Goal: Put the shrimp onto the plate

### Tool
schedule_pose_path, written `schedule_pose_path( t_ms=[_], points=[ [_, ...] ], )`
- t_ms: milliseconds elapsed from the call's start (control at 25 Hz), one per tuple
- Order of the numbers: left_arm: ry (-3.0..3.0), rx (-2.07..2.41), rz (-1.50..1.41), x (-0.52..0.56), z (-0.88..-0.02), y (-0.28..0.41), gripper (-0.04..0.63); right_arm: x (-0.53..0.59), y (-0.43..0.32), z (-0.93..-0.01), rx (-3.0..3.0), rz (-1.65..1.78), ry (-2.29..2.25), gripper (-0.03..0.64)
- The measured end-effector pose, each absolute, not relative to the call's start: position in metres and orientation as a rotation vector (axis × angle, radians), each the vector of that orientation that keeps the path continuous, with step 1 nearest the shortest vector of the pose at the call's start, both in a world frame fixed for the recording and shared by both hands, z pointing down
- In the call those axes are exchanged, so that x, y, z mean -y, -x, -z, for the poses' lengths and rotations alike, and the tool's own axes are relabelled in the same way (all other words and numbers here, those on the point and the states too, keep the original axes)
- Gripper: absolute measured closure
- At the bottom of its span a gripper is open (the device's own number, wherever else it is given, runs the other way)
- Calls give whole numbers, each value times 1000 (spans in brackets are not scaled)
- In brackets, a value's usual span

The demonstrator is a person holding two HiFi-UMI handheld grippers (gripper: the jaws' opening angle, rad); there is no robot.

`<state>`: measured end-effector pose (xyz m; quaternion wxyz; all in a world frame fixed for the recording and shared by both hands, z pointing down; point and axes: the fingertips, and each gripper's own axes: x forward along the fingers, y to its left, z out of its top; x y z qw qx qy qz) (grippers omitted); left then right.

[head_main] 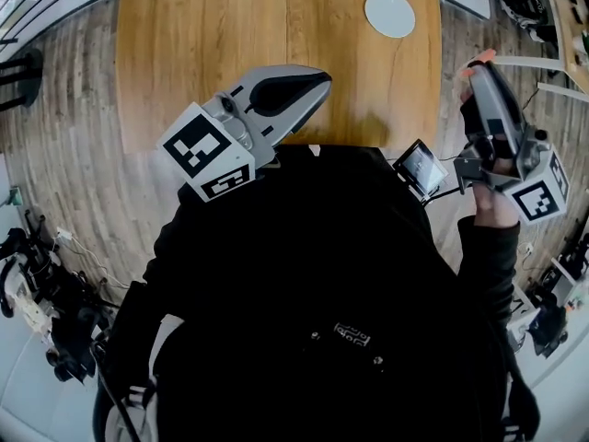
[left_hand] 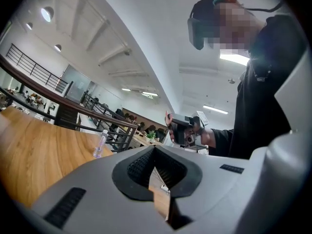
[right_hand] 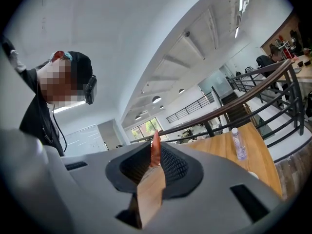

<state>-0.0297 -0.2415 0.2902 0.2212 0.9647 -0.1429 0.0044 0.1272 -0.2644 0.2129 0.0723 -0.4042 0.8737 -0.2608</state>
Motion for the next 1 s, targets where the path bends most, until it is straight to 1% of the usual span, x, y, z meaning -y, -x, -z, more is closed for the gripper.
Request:
schedule_pose_path(
  t_ms=[200,440,1000],
  points=[
    [-2667,426,26,245,-276,23,591,282,-114,-199,-2679,736,1139,548],
    [-2688,440,36,253,-265,10,591,295,-129,-197,-2691,718,1126,548],
    [-2679,488,29,249,-264,23,591,297,-136,-205,-2714,716,1148,548]
  ],
)
